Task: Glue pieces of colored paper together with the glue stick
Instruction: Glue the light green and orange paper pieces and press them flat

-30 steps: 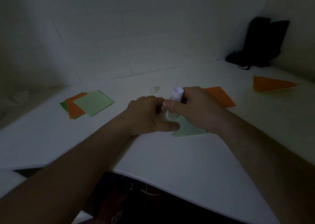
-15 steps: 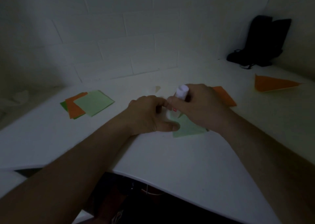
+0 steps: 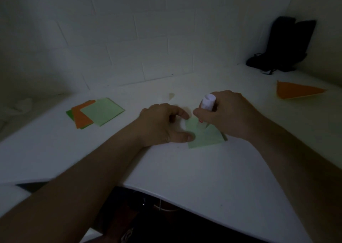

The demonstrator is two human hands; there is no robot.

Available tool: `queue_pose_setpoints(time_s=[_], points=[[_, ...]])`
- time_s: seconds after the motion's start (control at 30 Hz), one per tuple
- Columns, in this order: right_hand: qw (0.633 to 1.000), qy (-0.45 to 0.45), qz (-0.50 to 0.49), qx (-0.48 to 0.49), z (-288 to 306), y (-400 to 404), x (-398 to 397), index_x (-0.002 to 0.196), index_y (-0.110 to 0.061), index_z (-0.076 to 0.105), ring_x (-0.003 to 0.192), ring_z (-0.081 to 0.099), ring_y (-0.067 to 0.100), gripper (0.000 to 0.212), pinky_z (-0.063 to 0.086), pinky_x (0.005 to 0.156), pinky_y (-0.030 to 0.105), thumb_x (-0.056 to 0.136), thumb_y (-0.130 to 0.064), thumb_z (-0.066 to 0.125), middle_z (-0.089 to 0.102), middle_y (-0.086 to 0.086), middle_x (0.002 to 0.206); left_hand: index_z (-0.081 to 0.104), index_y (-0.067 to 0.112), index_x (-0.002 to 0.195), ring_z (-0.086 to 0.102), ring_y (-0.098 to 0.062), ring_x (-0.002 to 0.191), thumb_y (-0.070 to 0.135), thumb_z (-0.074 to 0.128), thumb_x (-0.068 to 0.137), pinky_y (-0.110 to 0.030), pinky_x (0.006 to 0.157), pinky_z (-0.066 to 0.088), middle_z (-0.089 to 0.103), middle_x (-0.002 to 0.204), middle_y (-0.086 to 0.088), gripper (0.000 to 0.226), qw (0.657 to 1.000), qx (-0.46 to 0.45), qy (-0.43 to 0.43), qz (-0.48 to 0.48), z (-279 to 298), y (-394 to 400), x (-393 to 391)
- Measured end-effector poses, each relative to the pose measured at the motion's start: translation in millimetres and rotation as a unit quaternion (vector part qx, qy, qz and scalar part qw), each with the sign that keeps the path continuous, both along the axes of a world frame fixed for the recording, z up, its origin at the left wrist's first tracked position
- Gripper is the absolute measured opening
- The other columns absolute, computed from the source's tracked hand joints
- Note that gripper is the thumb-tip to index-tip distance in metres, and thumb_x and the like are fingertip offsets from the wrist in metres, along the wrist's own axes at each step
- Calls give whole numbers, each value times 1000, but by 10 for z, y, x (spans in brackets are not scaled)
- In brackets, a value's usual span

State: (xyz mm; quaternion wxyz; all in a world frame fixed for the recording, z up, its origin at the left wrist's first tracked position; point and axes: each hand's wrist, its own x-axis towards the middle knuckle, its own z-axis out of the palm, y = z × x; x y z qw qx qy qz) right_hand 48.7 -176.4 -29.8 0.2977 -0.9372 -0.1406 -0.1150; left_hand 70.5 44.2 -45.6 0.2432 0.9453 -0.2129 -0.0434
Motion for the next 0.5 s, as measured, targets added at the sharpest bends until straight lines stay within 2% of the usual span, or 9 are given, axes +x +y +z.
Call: queue_pose_setpoints(time_s=[0.13,0.23,0.3,0.4,0.5], points=[[1000,-13,-6,-21,-18,-120,34,72,-28,71,75,62,-6,22,37,61,13,90,-41,69,68,-23,77,64,47,119,60,-12,103,79,76,56,-42,101,48,59,104,16,72,1000,1,0,-1,-5,7,1],[1000,-6,-2,-9,-9,-179,38,71,-26,72,76,63,0,22,38,60,11,89,-38,69,70,-21,79,64,46,120,60,-12,105,82,70,52,-42,102,48,61,105,15,77,1000,0,0,0,-2,5,-3],[1000,-8,2,-11,-9,-210,48,70,-26,72,75,63,2,21,41,62,13,89,-37,70,71,-14,77,64,46,120,60,-12,105,81,72,55,-42,102,48,61,106,15,75,1000,2,-1,-1,-2,8,0],[1000,-12,4,-18,-12,-272,65,69,-26,71,74,62,0,19,39,60,10,86,-35,70,69,-17,75,65,45,121,60,-13,104,72,82,65,-42,102,48,60,105,14,65,1000,1,-3,-4,-5,13,5],[999,-24,4,-31,-18,-323,74,69,-16,66,70,59,2,24,35,58,12,86,-32,70,65,-11,70,65,46,119,59,-13,101,73,82,63,-43,102,48,58,101,16,65,1000,-3,-8,-4,-20,13,13]])
